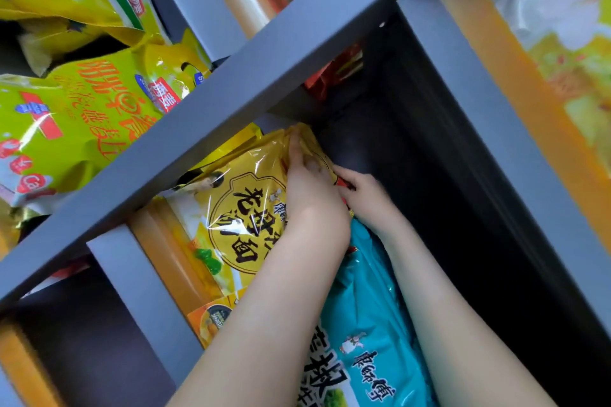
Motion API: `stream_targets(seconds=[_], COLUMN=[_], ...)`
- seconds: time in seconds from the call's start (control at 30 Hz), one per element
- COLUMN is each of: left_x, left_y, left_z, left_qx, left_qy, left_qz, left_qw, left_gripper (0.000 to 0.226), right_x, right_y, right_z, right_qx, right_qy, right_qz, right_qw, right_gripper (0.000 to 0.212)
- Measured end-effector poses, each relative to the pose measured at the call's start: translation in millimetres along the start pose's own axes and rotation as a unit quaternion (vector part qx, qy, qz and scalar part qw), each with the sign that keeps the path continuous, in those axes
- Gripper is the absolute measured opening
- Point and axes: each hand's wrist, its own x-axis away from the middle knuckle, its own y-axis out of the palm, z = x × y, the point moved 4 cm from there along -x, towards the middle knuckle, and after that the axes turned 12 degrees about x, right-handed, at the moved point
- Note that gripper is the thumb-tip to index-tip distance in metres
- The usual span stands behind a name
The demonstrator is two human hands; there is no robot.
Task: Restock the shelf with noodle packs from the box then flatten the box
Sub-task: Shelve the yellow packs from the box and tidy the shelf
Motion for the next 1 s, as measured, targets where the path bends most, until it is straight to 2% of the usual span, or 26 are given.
stream_targets(seconds=[0.13,0.2,0.33,0.4,0.57,0.73,0.8,0.87,0.93,1.0], left_x=[-2.5,-2.9,-0.7,0.6,1.0,4.7,10.0,19.2,34.2,59.0], left_y=[1.4,1.1,-0.8,-1.4,-3.1,-4.4,-8.6,-19.9,-32.9,-46.5], left_z=[-1.0,-0.5,0.1,0.8,1.0,-2.4,-3.6,-7.7,-13.9,-22.0], left_qx=[-0.007,-0.005,-0.004,-0.006,-0.004,0.026,0.076,0.188,0.312,0.393], left_qy=[-0.004,0.000,0.008,0.005,0.004,0.006,0.011,0.026,0.037,0.025], left_qz=[-0.002,-0.002,-0.001,0.001,0.012,0.023,0.066,0.141,0.214,0.311], left_qw=[1.000,1.000,1.000,1.000,1.000,0.999,0.995,0.972,0.925,0.865], left_gripper=[0.058,0.057,0.054,0.054,0.054,0.050,0.046,0.040,0.037,0.042], right_x=[1.1,-1.5,-12.1,-18.9,-29.5,-15.5,-7.1,-2.7,2.0,22.0], right_y=[3.4,4.8,3.9,5.3,10.8,7.2,8.3,6.8,4.0,-4.0], right_z=[10.0,12.2,18.7,18.5,14.8,18.4,22.2,18.0,11.6,5.2], right_qx=[-0.030,-0.076,-0.204,-0.194,-0.151,-0.131,-0.138,-0.145,-0.182,-0.202], right_qy=[0.017,0.028,0.117,0.136,0.123,0.097,0.103,0.106,0.124,0.154], right_qz=[-0.007,-0.005,0.048,0.034,-0.055,-0.037,-0.030,-0.035,-0.026,0.011], right_qw=[0.999,0.997,0.971,0.971,0.979,0.986,0.985,0.983,0.975,0.967], right_gripper=[0.044,0.035,0.032,0.027,0.038,0.040,0.040,0.037,0.038,0.038])
